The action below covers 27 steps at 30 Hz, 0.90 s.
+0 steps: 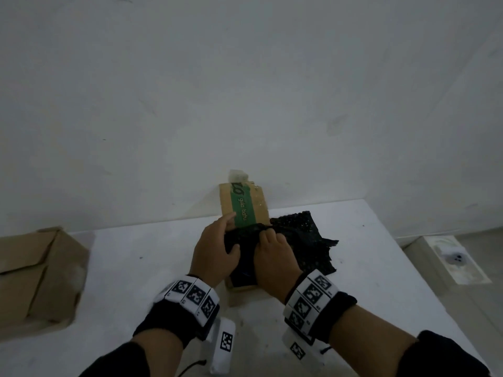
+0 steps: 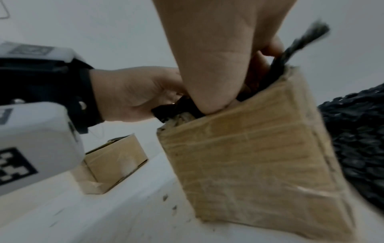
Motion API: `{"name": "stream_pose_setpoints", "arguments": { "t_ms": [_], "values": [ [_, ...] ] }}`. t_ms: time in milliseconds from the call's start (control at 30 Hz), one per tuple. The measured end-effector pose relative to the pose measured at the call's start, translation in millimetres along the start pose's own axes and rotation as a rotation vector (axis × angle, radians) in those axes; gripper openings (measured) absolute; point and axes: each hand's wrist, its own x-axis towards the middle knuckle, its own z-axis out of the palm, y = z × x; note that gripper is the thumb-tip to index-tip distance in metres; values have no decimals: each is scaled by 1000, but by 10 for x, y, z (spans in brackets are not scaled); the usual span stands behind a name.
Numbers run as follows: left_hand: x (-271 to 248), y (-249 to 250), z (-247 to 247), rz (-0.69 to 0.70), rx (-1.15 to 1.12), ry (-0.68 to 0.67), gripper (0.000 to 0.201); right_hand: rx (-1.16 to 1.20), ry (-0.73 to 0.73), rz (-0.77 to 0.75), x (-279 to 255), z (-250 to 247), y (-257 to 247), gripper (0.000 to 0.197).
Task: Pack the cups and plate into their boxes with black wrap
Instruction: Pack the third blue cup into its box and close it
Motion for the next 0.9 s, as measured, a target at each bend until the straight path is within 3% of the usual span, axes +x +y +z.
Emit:
{"name": "stream_pose_setpoints", "arguments": {
  "t_ms": [200, 300, 533, 633, 800, 900],
  "values": [
    [-147, -46, 25, -112, -95, 8, 55, 223, -58, 83, 109, -19, -145, 42],
    [-163, -95, 9, -119, -96, -17, 56, 266, -91, 105, 224, -61, -122, 34],
    [-217, -111, 15, -133, -97, -43, 53, 238, -244, -22, 385, -154, 24, 24],
    [-247, -76, 16, -159, -116, -30, 52, 364, -149, -28, 280, -166, 90, 26],
    [-276, -26, 35, -195, -157, 1, 51, 450, 291, -107, 63, 28, 25, 45],
    [-286, -6, 51, -235, -229, 4, 49, 425, 307, -234, 39, 203, 58, 53]
  ]
}}
